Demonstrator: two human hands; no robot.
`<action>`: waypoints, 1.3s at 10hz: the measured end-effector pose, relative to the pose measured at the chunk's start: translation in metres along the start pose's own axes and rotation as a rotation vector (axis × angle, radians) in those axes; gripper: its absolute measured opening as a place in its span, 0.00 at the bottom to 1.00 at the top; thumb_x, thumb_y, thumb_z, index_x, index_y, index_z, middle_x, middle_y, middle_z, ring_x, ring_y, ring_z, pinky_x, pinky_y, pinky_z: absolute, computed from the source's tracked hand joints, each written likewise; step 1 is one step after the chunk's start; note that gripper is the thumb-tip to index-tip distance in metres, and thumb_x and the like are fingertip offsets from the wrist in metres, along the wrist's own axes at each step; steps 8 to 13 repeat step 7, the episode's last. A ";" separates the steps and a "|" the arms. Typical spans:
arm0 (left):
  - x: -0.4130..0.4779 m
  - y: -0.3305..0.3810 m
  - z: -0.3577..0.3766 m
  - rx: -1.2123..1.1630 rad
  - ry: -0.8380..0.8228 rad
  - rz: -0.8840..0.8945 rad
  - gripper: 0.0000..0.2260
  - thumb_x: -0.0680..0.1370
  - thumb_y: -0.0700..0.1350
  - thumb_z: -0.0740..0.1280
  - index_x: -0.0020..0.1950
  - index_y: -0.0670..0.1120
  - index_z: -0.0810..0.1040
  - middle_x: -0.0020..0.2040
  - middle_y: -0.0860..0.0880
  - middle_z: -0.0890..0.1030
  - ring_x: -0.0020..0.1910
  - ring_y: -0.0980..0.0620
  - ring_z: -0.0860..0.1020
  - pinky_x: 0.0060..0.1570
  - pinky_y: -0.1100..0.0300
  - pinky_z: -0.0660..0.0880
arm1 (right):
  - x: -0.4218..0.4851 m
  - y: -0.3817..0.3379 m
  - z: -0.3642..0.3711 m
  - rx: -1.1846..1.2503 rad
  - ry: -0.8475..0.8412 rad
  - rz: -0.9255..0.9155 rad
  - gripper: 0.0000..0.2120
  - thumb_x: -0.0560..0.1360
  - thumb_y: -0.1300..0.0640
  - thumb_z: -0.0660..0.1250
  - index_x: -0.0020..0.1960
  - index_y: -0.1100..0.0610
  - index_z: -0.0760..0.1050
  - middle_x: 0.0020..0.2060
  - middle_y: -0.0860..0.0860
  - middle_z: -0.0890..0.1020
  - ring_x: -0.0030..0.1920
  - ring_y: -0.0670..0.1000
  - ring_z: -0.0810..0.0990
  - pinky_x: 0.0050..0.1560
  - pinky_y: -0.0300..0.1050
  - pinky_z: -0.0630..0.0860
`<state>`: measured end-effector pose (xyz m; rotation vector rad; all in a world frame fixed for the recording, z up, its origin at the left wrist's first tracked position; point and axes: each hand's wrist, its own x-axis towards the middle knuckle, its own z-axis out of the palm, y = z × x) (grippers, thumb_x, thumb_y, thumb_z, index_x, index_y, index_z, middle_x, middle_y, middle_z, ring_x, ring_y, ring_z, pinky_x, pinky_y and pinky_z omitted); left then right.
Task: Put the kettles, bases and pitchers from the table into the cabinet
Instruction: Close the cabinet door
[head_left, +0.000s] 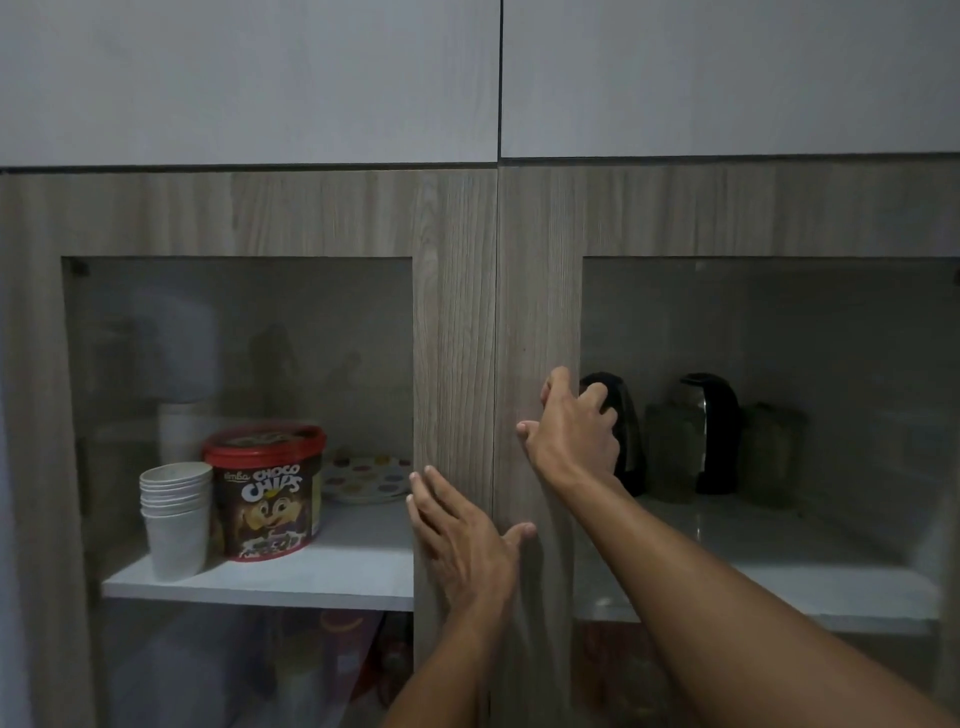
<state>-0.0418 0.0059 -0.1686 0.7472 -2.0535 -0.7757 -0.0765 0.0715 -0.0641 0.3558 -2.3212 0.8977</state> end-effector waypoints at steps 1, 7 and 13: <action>0.000 0.001 0.008 0.047 0.002 -0.002 0.61 0.67 0.62 0.74 0.77 0.39 0.33 0.79 0.40 0.39 0.79 0.40 0.43 0.75 0.50 0.55 | 0.007 0.002 0.010 0.013 0.017 0.004 0.18 0.75 0.52 0.71 0.58 0.51 0.65 0.61 0.57 0.69 0.56 0.59 0.72 0.40 0.47 0.73; 0.005 -0.001 -0.029 -0.009 -0.271 0.002 0.51 0.74 0.48 0.72 0.79 0.44 0.33 0.79 0.44 0.35 0.79 0.40 0.40 0.75 0.44 0.50 | -0.004 0.017 -0.024 0.196 -0.335 -0.083 0.29 0.73 0.50 0.73 0.68 0.52 0.63 0.68 0.55 0.65 0.63 0.56 0.74 0.59 0.50 0.75; 0.005 -0.001 -0.029 -0.009 -0.271 0.002 0.51 0.74 0.48 0.72 0.79 0.44 0.33 0.79 0.44 0.35 0.79 0.40 0.40 0.75 0.44 0.50 | -0.004 0.017 -0.024 0.196 -0.335 -0.083 0.29 0.73 0.50 0.73 0.68 0.52 0.63 0.68 0.55 0.65 0.63 0.56 0.74 0.59 0.50 0.75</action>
